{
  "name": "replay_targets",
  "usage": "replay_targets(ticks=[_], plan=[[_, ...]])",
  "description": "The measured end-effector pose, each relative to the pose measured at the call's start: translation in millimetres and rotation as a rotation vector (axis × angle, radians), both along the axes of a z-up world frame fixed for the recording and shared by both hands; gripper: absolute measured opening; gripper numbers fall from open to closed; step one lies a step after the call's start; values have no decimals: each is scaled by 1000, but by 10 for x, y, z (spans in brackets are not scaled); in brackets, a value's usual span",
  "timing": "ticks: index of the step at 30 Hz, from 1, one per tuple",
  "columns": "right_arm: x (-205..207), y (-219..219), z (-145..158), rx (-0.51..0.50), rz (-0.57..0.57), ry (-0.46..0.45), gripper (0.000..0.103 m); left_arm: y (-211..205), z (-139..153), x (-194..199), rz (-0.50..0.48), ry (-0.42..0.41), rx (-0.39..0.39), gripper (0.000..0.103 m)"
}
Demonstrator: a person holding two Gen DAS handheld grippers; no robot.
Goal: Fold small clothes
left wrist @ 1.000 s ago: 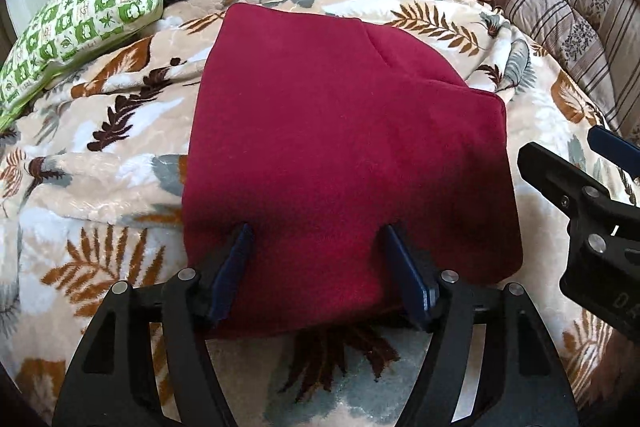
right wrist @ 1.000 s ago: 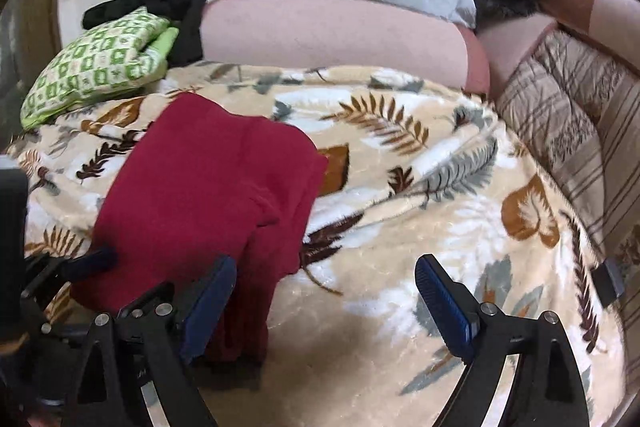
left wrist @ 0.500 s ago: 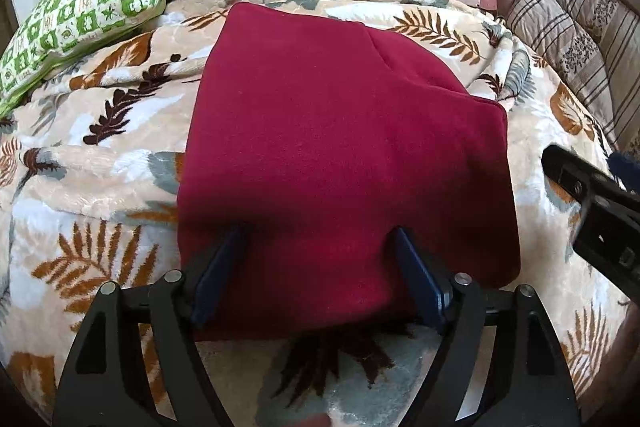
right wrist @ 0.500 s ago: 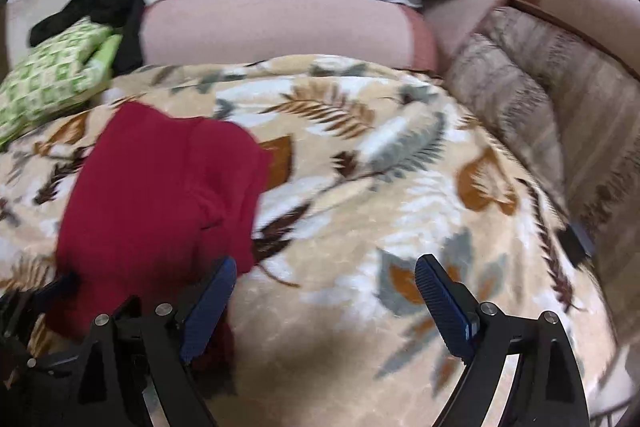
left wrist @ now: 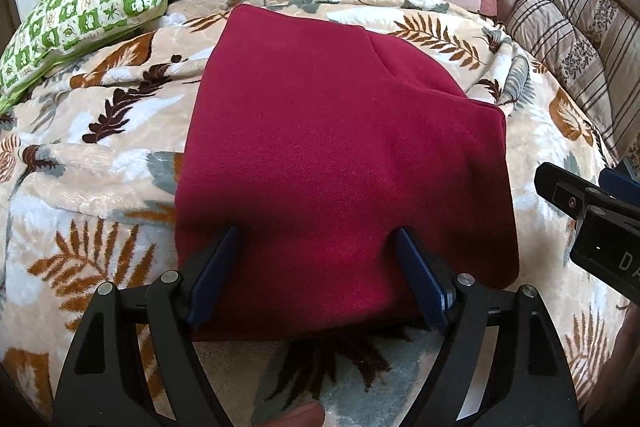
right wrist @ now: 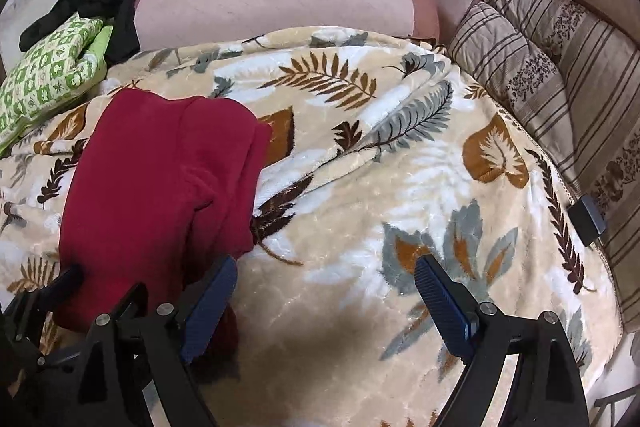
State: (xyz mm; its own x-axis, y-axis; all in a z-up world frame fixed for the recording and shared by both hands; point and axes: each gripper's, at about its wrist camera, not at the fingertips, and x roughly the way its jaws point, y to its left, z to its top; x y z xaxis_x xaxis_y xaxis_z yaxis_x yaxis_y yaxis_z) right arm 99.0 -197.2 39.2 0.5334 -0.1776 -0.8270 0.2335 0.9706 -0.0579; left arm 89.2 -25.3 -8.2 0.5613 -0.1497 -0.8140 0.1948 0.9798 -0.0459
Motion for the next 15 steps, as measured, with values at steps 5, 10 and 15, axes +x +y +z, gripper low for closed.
replay_targets(ticks=[5, 10, 15], plan=[[12, -1, -5, -10, -2, 4, 89, 1, 0, 0, 1, -1, 0, 82], [17, -6, -6, -14, -4, 3, 89, -1, 1, -3, 1, -1, 0, 82], [20, -5, -5, -16, -5, 4, 89, -1, 0, -1, 1, -1, 0, 82]])
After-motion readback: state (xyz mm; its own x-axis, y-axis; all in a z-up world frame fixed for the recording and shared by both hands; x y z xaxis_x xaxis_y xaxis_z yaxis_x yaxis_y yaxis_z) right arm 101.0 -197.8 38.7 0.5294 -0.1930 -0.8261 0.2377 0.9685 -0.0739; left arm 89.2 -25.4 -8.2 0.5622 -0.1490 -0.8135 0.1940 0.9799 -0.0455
